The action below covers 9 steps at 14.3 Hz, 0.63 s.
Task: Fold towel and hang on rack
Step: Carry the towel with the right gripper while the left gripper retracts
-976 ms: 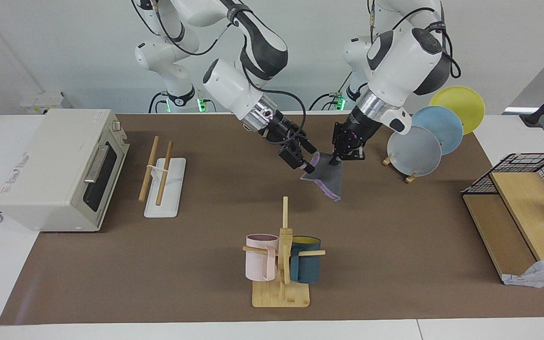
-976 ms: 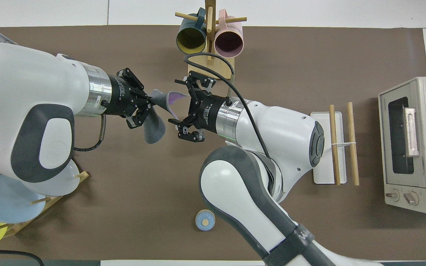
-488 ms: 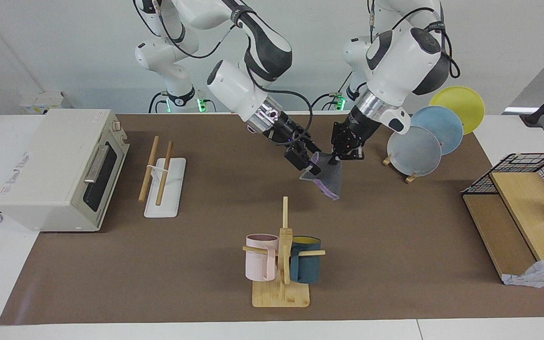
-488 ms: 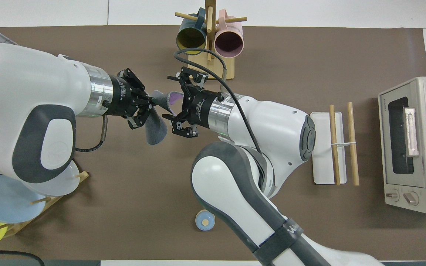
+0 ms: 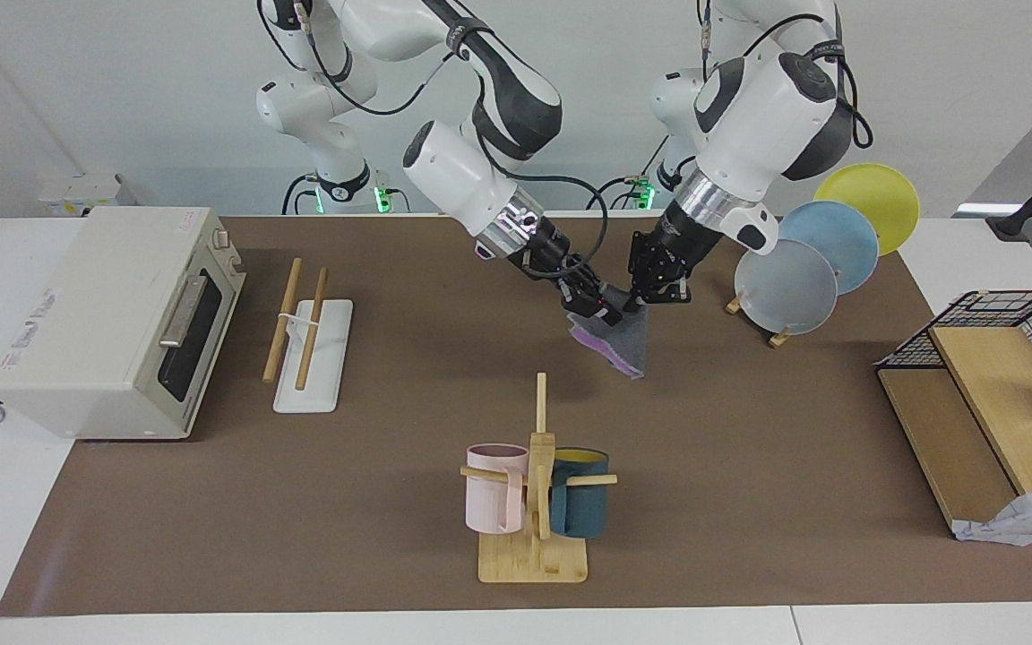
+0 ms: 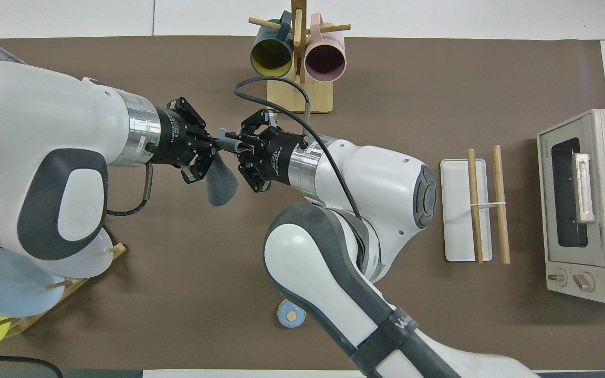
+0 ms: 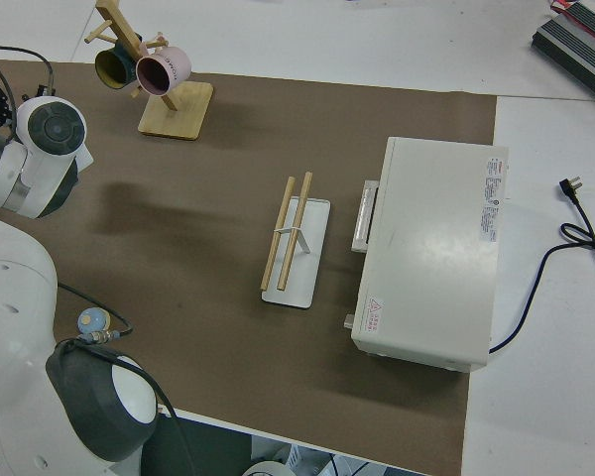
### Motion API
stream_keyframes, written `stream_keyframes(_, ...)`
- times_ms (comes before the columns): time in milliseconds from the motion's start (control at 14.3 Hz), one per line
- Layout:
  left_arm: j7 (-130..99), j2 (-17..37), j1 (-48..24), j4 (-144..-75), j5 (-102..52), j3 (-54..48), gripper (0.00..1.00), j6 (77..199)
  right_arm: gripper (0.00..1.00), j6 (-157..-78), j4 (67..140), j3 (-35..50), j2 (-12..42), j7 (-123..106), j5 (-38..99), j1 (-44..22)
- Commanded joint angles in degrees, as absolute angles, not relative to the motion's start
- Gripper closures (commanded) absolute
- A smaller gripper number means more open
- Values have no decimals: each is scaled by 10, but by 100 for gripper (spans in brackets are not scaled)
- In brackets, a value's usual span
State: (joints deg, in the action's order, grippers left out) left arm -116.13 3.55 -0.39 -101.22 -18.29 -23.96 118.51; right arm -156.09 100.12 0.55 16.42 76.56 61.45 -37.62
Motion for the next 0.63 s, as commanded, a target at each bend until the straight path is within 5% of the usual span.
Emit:
stream_keyframes(0, -1174, 16, -9, -1032, -175, -236, 100, 1196, 100, -1547, 991, 7, 170, 758, 605, -367)
stream_keyframes(209, -1163, 16, -9, -1032, -175, -236, 100, 1196, 100, -1546, 991, 7, 170, 758, 605, -367)
stream_keyframes(279, -1160, 17, -8, -1032, -175, -236, 1, 1204, 100, -1544, 991, 7, 170, 758, 604, -367)
stream_keyframes(557, -1123, 17, -4, -1032, -174, -235, 0, 1216, 100, -1459, 991, 3, 164, 738, 508, -353)
